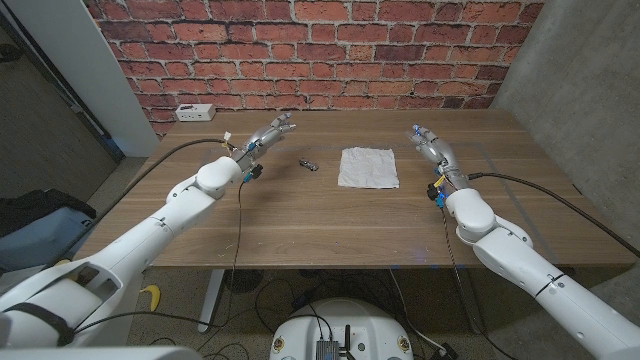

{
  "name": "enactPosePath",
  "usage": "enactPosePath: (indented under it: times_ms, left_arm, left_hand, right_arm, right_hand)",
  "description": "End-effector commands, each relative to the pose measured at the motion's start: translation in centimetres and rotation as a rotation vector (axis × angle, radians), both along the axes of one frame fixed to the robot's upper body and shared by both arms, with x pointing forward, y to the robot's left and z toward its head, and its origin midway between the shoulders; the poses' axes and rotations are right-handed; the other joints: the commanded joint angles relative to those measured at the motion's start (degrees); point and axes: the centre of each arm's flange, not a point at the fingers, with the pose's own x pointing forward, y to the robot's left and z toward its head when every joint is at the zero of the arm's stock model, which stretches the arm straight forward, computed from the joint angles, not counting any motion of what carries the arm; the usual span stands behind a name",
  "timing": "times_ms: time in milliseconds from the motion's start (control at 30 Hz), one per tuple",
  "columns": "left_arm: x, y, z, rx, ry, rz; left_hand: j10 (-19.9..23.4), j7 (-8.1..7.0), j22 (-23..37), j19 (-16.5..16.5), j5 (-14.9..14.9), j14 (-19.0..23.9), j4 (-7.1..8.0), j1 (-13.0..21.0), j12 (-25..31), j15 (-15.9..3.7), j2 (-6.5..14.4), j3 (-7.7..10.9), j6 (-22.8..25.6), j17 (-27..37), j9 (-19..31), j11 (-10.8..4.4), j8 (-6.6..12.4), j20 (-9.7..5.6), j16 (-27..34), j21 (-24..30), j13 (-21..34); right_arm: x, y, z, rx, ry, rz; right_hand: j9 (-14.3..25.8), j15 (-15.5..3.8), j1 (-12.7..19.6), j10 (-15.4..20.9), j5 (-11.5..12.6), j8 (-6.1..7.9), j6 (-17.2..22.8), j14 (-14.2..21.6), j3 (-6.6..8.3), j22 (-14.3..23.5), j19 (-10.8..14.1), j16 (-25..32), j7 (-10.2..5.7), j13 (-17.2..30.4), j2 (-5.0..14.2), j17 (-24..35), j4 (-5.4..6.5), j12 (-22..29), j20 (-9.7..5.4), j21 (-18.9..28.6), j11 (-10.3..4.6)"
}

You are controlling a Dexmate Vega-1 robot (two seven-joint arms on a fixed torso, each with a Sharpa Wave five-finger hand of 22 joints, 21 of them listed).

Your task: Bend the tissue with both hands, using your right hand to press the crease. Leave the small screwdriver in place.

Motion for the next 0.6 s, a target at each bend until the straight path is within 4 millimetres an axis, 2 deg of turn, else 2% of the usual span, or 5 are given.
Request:
enactPosePath:
  times_ms: [33,600]
  left_arm:
    - [-0.3,-1.0,1.1,0.120,-0.034,0.051]
    - [-0.3,-2.3,1.7,0.259,-0.061,0.105]
  left_hand:
    - [0.1,-0.09,0.3,-0.3,0.3,0.2,0.03,0.2,-0.1,0.22,0.3,0.56,0.5,0.1,0.0,0.21,-0.06,0.29,0.1,-0.3,0.0]
    - [-0.1,0.13,0.3,-0.7,0.4,-0.1,0.05,0.2,-0.4,0.12,0.5,0.72,0.5,0.1,0.0,0.26,-0.55,0.14,-0.1,-0.4,-0.4]
  right_arm:
    - [-0.2,0.7,0.2,-0.095,0.032,-0.066]
    - [0.2,1.6,0.6,-0.195,0.086,-0.114]
  right_hand:
    - [0.2,-0.08,0.0,0.7,0.2,0.39,0.8,0.6,0.23,0.1,0.3,0.4,0.03,0.0,0.50,-0.1,0.26,0.4,0.42,0.2,0.08]
    - [0.2,-0.26,0.2,1.4,0.3,0.42,1.7,1.1,0.30,0.1,0.6,0.5,-0.01,-0.2,0.82,-0.4,0.30,0.4,0.36,0.2,-0.14]
